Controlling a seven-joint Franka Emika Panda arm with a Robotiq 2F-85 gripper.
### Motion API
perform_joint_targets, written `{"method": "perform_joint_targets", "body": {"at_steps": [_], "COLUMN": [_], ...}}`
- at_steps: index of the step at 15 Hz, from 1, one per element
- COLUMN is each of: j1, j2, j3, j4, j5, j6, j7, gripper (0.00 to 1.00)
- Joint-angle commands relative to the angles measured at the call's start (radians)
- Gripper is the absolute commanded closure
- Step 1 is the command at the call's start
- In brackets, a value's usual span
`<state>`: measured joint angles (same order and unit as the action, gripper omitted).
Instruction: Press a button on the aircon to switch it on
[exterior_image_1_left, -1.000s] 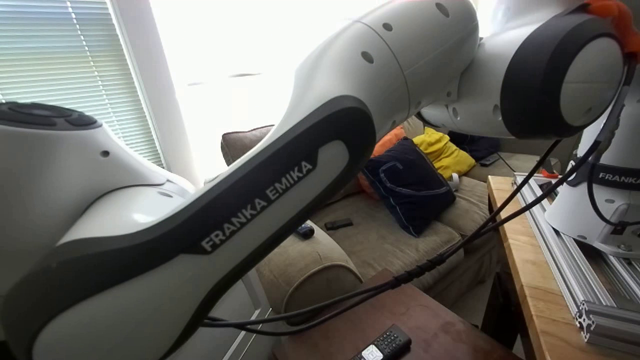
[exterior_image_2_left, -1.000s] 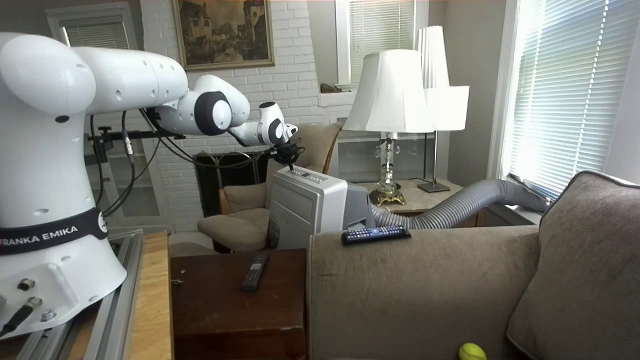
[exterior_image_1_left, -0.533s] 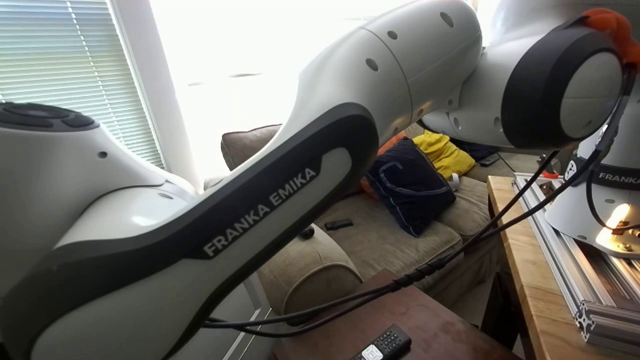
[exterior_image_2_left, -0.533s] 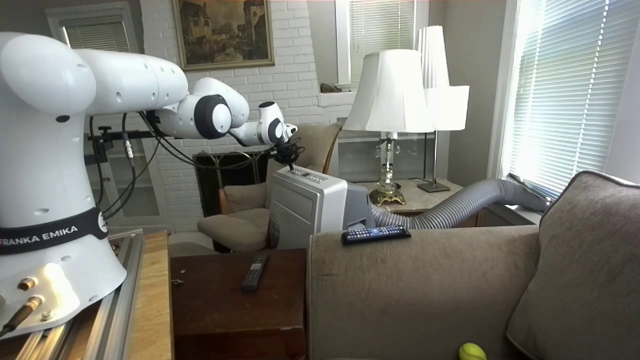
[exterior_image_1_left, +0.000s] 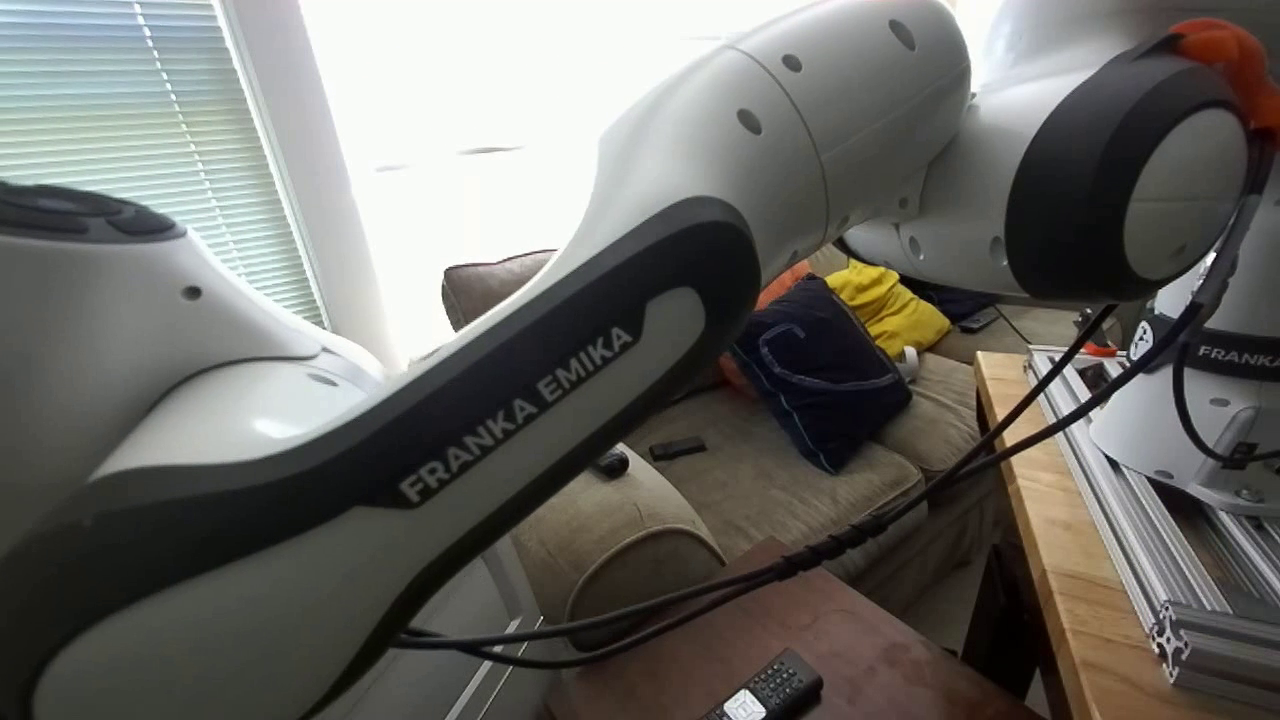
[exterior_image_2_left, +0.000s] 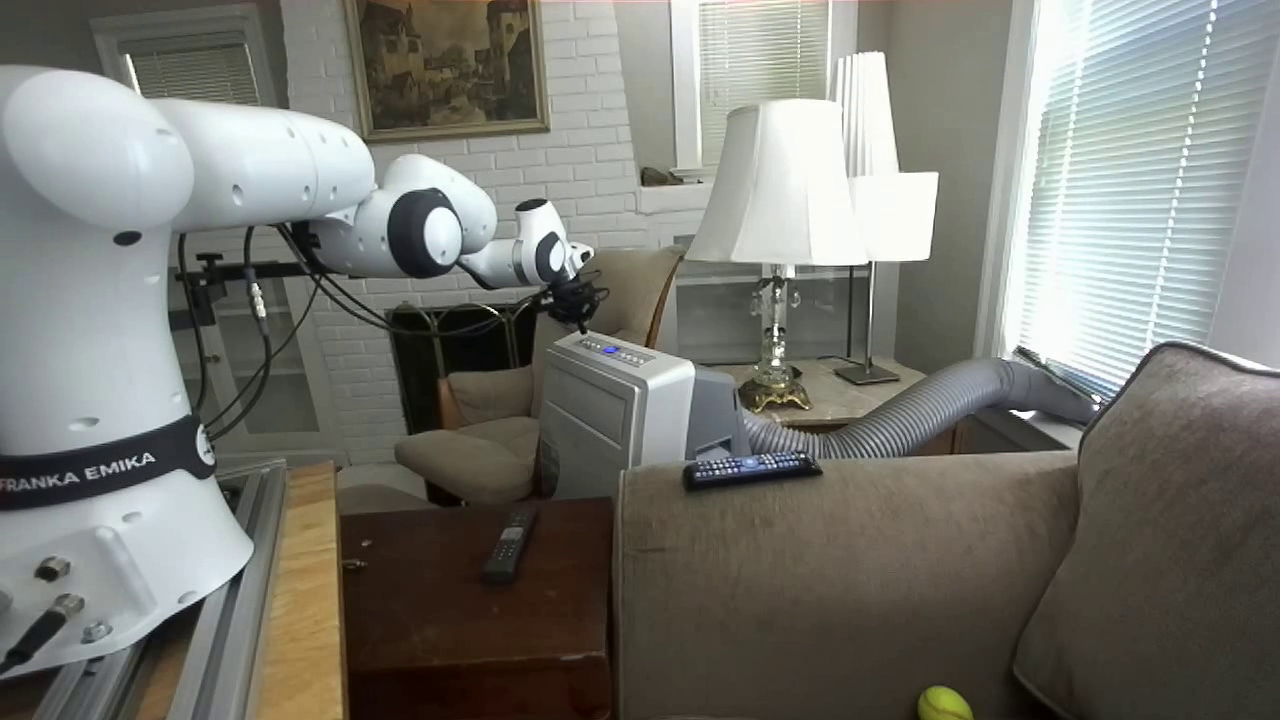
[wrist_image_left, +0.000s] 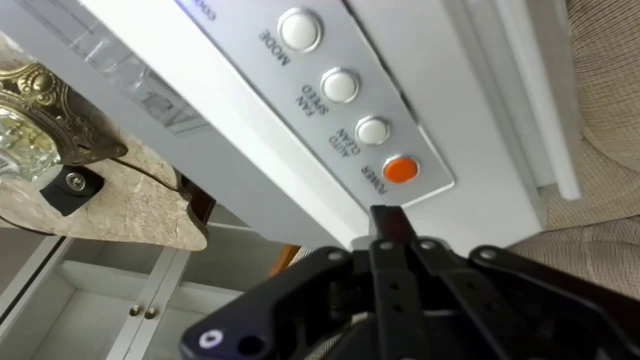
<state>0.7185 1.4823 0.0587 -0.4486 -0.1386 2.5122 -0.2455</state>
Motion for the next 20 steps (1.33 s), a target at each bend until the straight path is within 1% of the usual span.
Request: {"method": "perform_joint_targets", "body": {"at_steps": [1,2,4,8,11,15,19,20], "j1": [-0.018,-0.026,-0.048,-0.088,-0.106,-0.107,-0.102,-0.100], "j2": [-0.102,-0.129,-0.203,-0.312,-0.358,-0.381,-0.390,-0.390], "j3": [0.030,0.031,0.028,0.006,-0.004,-0.021,-0.043,-0.044], "j4": [-0.010,-0.012,-0.027,-0.034,-0.033,-0.030,-0.013,-0.008], "j5": [0.029,0.032,0.034,0.019,0.011,0.006,-0.001,0.001], "j6": [-0.091,-0.123,-0.257,-0.506,-0.657,-0.804,-0.865,-0.864], "j7": [-0.009,-0.008,0.006,0.027,0.048,0.137,0.261,0.286], "gripper": [1.00,1.00,1.00,1.00,1.00,1.00,1.00,0.74]}}
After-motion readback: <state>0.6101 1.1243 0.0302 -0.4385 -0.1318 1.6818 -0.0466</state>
